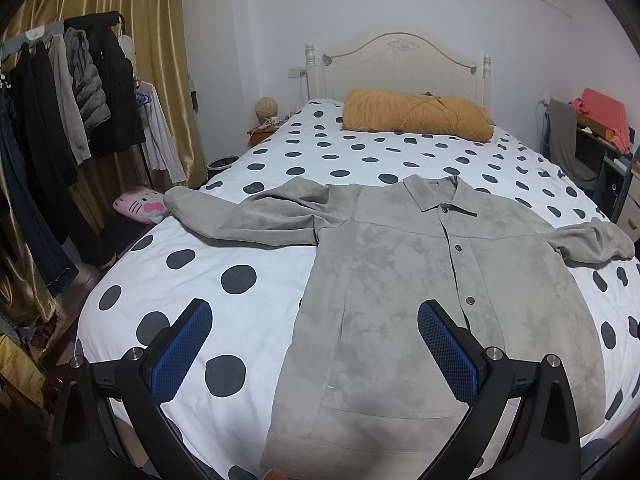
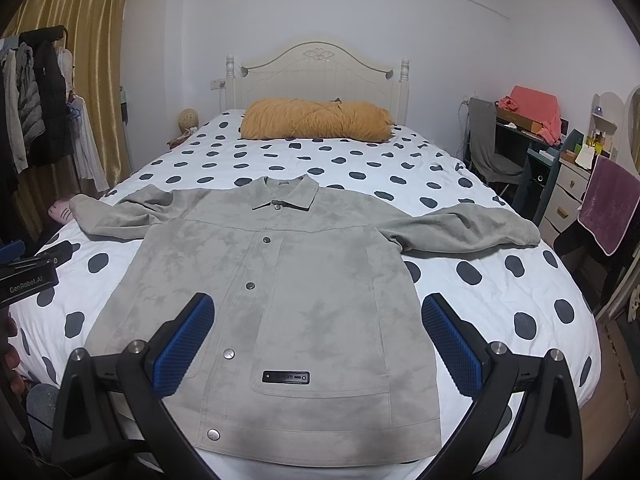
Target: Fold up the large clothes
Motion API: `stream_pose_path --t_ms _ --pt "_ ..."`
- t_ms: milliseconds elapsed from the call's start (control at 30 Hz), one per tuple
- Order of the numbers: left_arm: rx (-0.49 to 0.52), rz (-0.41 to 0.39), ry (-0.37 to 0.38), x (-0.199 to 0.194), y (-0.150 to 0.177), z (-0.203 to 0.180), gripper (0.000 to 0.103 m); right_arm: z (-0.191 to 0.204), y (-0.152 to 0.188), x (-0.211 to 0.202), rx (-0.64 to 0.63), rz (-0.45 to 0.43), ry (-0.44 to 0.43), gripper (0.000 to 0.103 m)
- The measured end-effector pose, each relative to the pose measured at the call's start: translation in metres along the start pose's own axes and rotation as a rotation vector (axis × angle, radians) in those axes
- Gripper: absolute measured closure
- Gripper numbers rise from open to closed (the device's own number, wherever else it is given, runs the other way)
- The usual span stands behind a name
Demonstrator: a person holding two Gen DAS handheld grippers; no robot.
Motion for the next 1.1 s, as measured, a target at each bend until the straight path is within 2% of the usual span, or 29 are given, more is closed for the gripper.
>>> stream_pose_path --t_ms 233,367,400,567,667,767,833,933,967,1000,1100 --pt "-0.005 0.004 0.013 0.002 0.0 0.002 0.0 0.0 -0.001 0.0 0.001 0.0 -0.003 0.0" --pt "-0.066 0.077 0.121 0.022 -0.004 0.021 0.0 0.001 0.009 0.002 0.01 -0.001 -0.045 0.0" --pt "-0.085 0.092 0.135 0.033 -0.007 0.032 0.0 0.003 0.011 0.003 0.005 0.002 -0.056 0.0" --pt "-0.169 0.091 0.075 0.086 -0.031 0.095 0.0 0.014 0.013 0.015 -0.006 0.015 -0.11 0.0" --pt "-0.226 0.139 0.039 0.136 -0.042 0.142 0.0 0.026 0.007 0.023 -0.021 0.013 -0.137 0.0" --pt "-0.294 0.194 0.058 0.182 -0.041 0.174 0.0 0.039 0.002 0.033 -0.042 0.017 -0.153 0.0" --pt "-0.329 0.218 0.039 0.212 -0.038 0.193 0.0 0.045 0.0 0.041 -0.051 0.018 -0.161 0.0" --pt "-0.437 0.258 0.096 0.257 -0.035 0.22 0.0 0.053 -0.002 0.054 -0.056 0.029 -0.169 0.0" --pt "-0.501 0.277 0.128 0.274 -0.033 0.232 0.0 0.056 -0.002 0.058 -0.06 0.034 -0.169 0.0" --pt "-0.568 0.294 0.131 0.292 -0.03 0.247 0.0 0.059 -0.003 0.062 -0.065 0.038 -0.168 0.0" --pt "-0.63 0.35 0.101 0.331 -0.024 0.274 0.0 0.068 -0.005 0.073 -0.084 0.045 -0.171 0.0"
Point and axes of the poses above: each gripper's, at about its wrist camera, not at the fingertips, and x roughly the way its jaws point, z to its left, y to its underside, the point moved 1 cm from there along x, roughly the way its jaws point, and after that the axes turned 8 degrees about -z, right-handed, at the moved point
